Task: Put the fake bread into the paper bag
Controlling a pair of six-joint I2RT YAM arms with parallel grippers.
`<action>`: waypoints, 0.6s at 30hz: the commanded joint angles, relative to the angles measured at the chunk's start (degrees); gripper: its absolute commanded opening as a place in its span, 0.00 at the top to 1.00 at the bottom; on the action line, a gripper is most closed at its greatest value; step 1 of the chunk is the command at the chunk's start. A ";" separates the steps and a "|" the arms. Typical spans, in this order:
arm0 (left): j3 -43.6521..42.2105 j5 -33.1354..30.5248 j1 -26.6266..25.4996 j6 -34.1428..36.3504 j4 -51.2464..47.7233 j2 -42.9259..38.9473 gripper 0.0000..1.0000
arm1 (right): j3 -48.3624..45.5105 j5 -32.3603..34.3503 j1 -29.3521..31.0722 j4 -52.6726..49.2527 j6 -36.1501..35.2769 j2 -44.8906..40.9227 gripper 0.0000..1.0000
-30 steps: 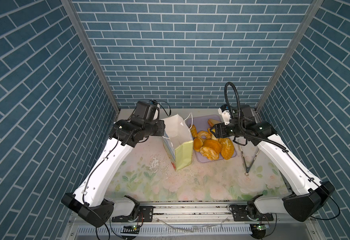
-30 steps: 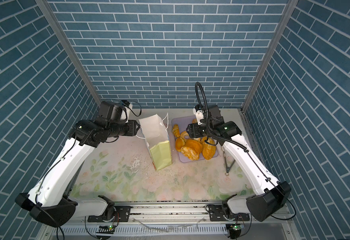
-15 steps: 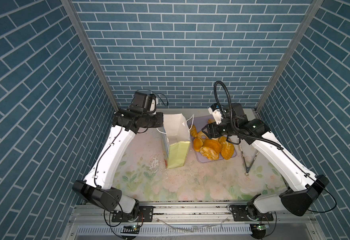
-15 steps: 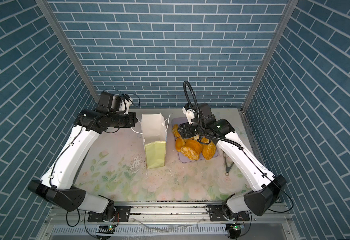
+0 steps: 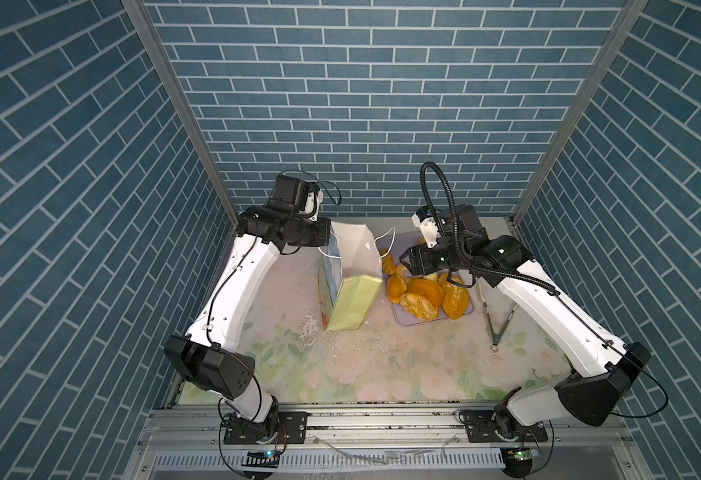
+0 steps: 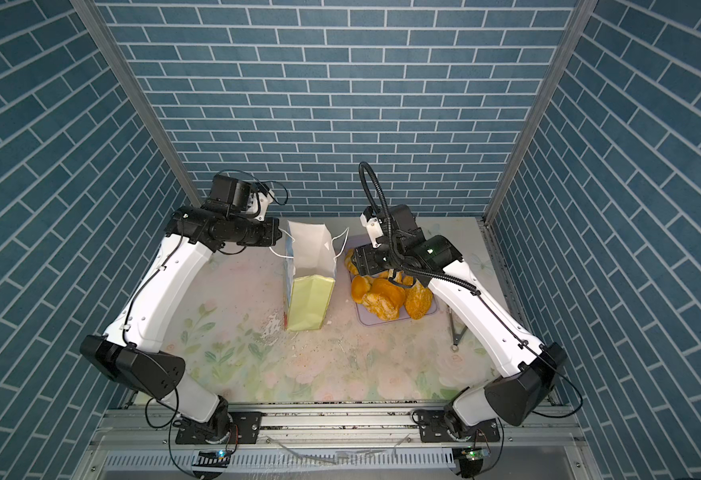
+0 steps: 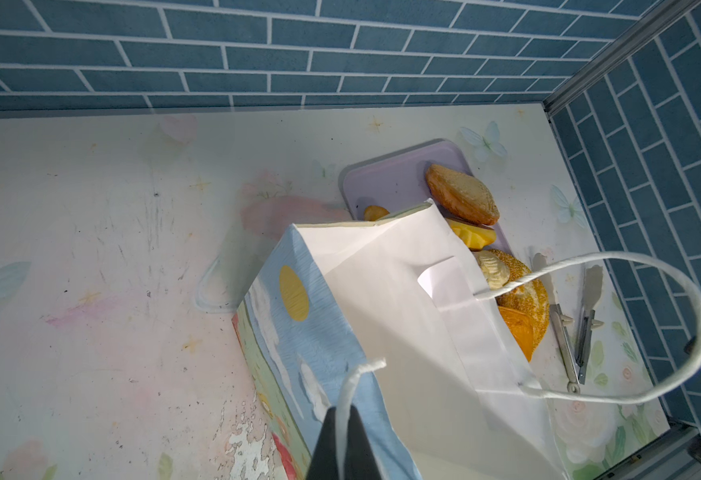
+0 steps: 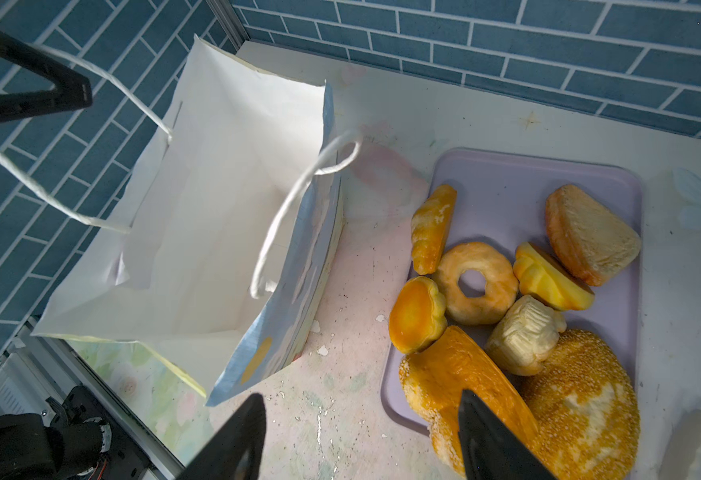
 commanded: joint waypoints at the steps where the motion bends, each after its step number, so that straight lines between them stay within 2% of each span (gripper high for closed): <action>1: -0.56 -0.48 1.14 0.20 0.16 -1.89 0.84 | 3.71 0.70 0.17 -1.57 3.62 1.04 0.27; 3: -0.84 -0.87 1.38 0.25 0.02 -2.39 0.78 | 4.86 -2.27 0.17 -0.89 5.04 1.50 0.26; 5: -1.64 -1.35 1.68 0.22 0.14 -3.08 0.64 | 5.96 -4.11 0.24 -0.42 6.24 2.32 0.27; 8: -2.84 -1.98 2.42 0.32 -0.06 -4.40 0.55 | 7.91 -5.92 0.60 -0.65 7.26 3.51 0.25; 13: -4.45 -2.96 3.51 1.32 -0.19 -7.59 0.45 | 10.61 -7.02 2.38 -0.66 6.93 4.73 0.21; 18: -5.44 -2.02 5.11 2.04 -1.21 -9.57 0.41 | 13.35 -7.05 3.63 -1.19 7.36 6.85 0.20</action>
